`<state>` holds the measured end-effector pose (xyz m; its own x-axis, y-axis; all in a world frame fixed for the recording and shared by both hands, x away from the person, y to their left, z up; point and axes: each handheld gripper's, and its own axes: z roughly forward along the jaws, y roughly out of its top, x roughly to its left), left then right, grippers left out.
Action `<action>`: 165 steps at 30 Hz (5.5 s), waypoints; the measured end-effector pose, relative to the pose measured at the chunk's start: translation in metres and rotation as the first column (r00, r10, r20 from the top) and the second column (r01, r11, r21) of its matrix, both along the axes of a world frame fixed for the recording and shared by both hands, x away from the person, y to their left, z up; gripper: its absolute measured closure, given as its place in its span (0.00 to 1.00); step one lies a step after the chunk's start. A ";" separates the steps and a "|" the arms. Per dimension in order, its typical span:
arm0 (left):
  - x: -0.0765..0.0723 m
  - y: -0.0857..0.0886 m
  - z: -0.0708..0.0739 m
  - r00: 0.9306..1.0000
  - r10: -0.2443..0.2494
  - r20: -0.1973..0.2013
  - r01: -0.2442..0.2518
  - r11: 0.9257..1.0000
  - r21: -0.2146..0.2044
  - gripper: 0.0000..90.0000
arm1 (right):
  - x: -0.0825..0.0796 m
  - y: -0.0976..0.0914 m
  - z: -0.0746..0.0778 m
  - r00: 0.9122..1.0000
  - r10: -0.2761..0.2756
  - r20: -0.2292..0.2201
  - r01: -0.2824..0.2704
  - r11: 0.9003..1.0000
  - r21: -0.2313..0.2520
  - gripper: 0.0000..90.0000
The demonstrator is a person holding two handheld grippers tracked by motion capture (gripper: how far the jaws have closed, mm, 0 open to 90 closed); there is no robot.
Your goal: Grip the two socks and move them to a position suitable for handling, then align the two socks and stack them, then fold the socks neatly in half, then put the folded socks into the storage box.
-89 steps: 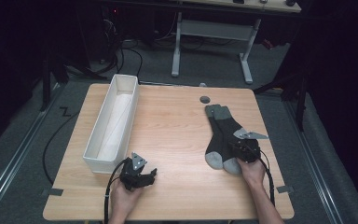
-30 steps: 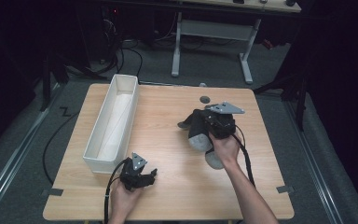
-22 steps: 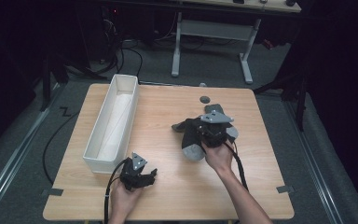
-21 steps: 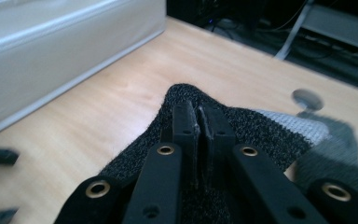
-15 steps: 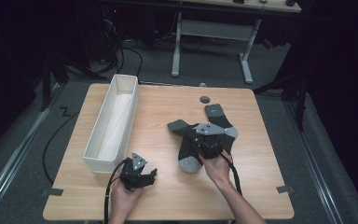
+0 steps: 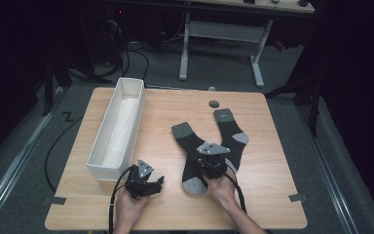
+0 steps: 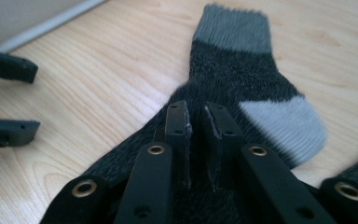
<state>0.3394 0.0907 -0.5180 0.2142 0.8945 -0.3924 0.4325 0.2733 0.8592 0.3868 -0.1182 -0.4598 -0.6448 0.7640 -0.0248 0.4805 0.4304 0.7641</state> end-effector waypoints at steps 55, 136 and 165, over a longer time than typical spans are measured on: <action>0.000 0.000 0.000 1.000 0.001 0.000 -0.001 1.000 0.001 0.32 | 0.010 -0.110 -0.006 0.989 -0.147 0.017 0.146 0.988 0.043 0.54; 0.000 0.000 0.000 1.000 0.001 0.000 -0.001 1.000 0.002 0.32 | 0.071 -0.133 -0.020 0.974 -0.204 -0.100 0.204 0.979 -0.015 0.90; 0.000 0.000 0.000 1.000 0.002 0.000 -0.002 1.000 0.001 0.32 | 0.058 -0.148 0.007 0.975 -0.212 -0.067 0.214 0.977 0.026 0.90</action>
<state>0.3393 0.0906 -0.5180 0.2125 0.8951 -0.3919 0.4320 0.2737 0.8593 0.4446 -0.2663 -0.4528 -0.4667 0.8836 0.0384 0.6064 0.2881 0.7411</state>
